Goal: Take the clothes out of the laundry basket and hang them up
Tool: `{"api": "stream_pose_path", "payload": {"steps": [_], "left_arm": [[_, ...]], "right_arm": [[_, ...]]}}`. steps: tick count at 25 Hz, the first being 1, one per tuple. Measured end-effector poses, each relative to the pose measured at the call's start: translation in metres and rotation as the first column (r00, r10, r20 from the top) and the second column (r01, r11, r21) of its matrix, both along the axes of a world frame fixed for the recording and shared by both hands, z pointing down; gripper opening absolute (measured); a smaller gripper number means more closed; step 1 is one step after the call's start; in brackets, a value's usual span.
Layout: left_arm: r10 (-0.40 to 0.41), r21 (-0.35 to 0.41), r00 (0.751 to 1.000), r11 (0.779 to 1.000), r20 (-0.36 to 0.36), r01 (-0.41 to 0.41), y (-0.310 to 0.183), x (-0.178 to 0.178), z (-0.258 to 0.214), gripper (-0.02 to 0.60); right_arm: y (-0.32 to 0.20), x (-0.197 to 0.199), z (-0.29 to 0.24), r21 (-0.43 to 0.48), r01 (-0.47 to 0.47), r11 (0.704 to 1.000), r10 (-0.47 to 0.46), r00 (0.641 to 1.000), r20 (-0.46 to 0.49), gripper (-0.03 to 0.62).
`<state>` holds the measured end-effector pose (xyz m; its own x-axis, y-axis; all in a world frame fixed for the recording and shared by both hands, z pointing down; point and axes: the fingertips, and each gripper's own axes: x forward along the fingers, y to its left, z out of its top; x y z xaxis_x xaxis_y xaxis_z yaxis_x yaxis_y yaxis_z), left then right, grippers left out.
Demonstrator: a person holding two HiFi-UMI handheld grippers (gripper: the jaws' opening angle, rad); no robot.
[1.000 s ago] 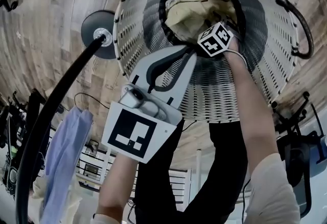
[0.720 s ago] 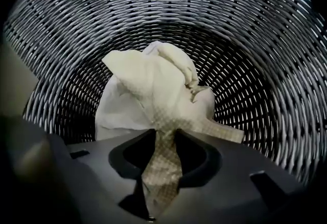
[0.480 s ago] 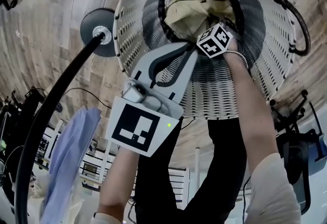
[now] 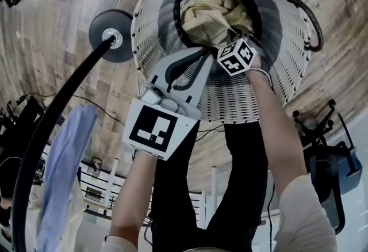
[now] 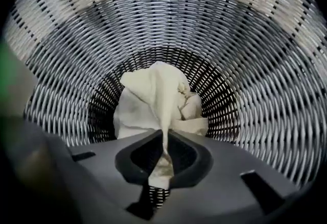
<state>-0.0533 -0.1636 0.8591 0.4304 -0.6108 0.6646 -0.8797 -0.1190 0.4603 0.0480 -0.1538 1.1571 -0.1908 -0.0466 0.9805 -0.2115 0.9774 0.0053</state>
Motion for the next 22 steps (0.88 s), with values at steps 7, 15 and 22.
{"api": "stream_pose_path", "payload": {"steps": [7,15,22], "left_arm": [[0.019,0.044,1.000,0.999,0.012,-0.019,-0.005,0.005,-0.030,0.038],[-0.013,0.041,0.999,0.999,0.030,0.011,-0.001,-0.003,-0.061,0.038],[0.026,0.022,0.999,0.999,0.047,-0.027,0.018,0.007,-0.087,0.038]], "right_arm": [[0.002,0.003,-0.058,-0.010,-0.031,0.999,0.031,0.999,0.034,0.031],[0.003,-0.005,-0.124,-0.012,-0.005,1.000,0.006,0.996,0.084,0.031],[0.006,-0.013,-0.181,-0.016,-0.013,1.000,0.015,0.992,0.126,0.031]]}}
